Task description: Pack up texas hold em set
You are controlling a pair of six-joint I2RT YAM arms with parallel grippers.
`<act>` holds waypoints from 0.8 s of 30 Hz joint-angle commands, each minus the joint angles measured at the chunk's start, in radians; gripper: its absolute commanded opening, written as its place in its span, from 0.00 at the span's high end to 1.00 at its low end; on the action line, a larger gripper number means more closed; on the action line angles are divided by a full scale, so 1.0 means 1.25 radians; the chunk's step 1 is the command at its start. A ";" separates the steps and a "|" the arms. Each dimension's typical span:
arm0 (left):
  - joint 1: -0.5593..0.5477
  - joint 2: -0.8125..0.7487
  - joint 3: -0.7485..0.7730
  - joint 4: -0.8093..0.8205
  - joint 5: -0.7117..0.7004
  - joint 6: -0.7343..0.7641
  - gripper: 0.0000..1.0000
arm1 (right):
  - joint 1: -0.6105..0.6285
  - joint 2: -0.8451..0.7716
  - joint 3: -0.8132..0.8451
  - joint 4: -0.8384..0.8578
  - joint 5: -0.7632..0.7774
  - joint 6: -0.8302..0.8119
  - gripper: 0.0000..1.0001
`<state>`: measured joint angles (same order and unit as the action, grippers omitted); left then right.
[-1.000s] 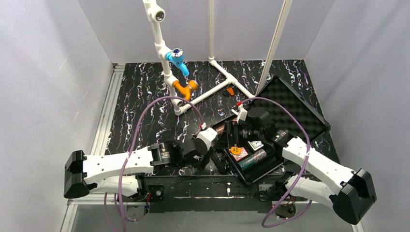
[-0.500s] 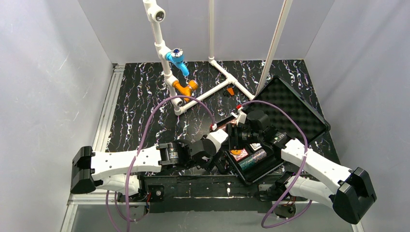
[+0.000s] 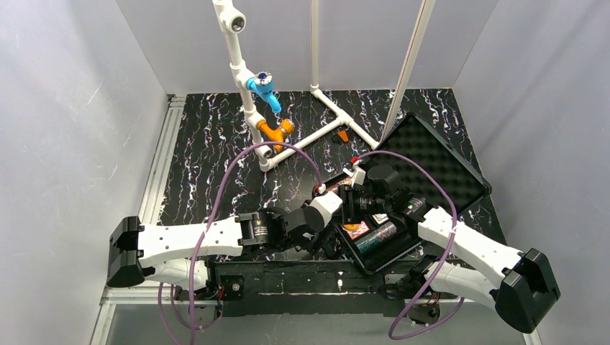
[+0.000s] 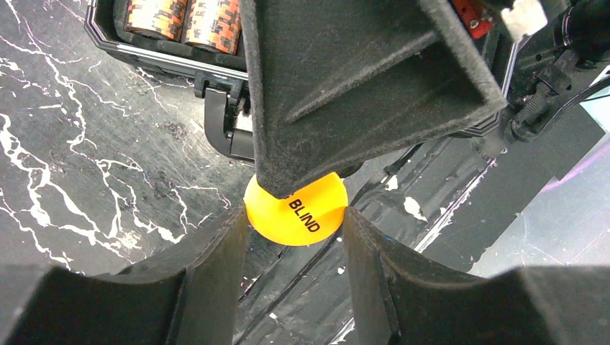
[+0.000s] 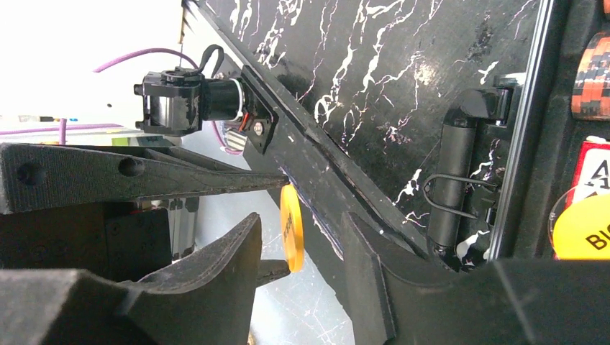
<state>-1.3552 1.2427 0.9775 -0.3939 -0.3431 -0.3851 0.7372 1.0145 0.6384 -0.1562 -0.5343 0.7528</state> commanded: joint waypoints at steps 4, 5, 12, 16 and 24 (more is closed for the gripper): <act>-0.006 0.008 0.040 0.011 -0.031 0.024 0.65 | 0.007 -0.004 -0.006 0.037 -0.032 0.006 0.48; -0.005 0.010 0.042 0.011 -0.031 0.025 0.65 | 0.008 -0.004 -0.006 0.037 -0.034 0.007 0.49; -0.005 0.019 0.052 0.014 -0.031 0.031 0.65 | 0.010 -0.002 -0.001 0.021 -0.049 -0.002 0.51; -0.006 0.020 0.056 0.014 -0.032 0.035 0.65 | 0.010 0.002 0.007 0.009 -0.057 -0.011 0.56; -0.007 0.017 0.062 0.015 -0.038 0.043 0.66 | 0.010 0.022 0.025 -0.018 -0.081 -0.037 0.65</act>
<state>-1.3571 1.2720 1.0161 -0.3752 -0.3599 -0.3473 0.7422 1.0344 0.6384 -0.1696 -0.5953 0.7345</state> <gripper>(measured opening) 0.464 0.384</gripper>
